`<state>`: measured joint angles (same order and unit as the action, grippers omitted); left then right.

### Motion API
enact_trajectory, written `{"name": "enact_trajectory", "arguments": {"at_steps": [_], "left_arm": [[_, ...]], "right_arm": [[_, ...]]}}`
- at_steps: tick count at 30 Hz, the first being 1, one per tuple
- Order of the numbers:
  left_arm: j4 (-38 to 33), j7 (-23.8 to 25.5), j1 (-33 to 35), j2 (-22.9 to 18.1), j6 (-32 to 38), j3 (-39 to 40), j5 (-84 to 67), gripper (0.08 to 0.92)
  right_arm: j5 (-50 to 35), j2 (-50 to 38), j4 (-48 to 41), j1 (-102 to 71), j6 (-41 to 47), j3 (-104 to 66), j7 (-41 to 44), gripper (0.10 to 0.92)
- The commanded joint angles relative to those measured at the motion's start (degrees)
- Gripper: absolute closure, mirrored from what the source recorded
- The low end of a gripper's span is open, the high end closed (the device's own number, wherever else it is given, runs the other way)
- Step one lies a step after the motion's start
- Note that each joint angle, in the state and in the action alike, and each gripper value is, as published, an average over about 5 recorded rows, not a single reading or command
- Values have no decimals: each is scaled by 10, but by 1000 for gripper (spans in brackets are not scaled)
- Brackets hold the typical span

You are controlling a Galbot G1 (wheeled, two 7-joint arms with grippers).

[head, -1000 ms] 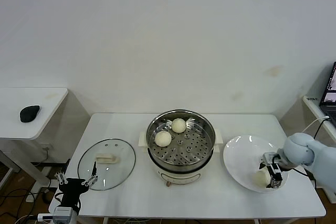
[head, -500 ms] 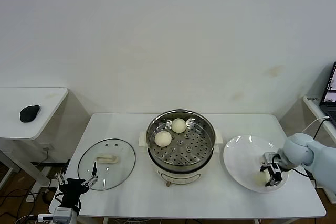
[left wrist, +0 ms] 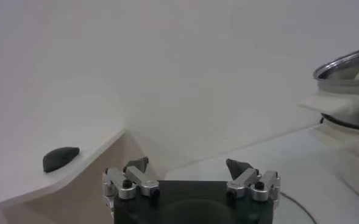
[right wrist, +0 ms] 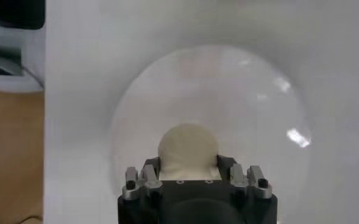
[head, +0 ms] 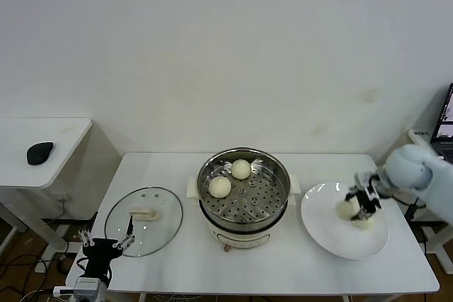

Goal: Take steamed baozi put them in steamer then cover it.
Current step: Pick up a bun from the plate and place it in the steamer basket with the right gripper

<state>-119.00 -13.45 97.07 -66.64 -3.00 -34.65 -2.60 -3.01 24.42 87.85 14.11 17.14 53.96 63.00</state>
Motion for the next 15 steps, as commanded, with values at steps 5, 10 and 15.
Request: {"name": "enact_trajectory", "arguments": {"at_steps": [5,10,15], "left_arm": [[0,0,0,1,1,-1,-2,177],[1,0,-3,-3,2,-3,-1,177],[1,1,-2,-6,2,-8,-1,177]], "right_arm": [[-133,103,17,298,2,163,-24,432],[-172,175,48,294,-25,194,-43,431],[-185,231,59,268,-82,216,-68,431]]}}
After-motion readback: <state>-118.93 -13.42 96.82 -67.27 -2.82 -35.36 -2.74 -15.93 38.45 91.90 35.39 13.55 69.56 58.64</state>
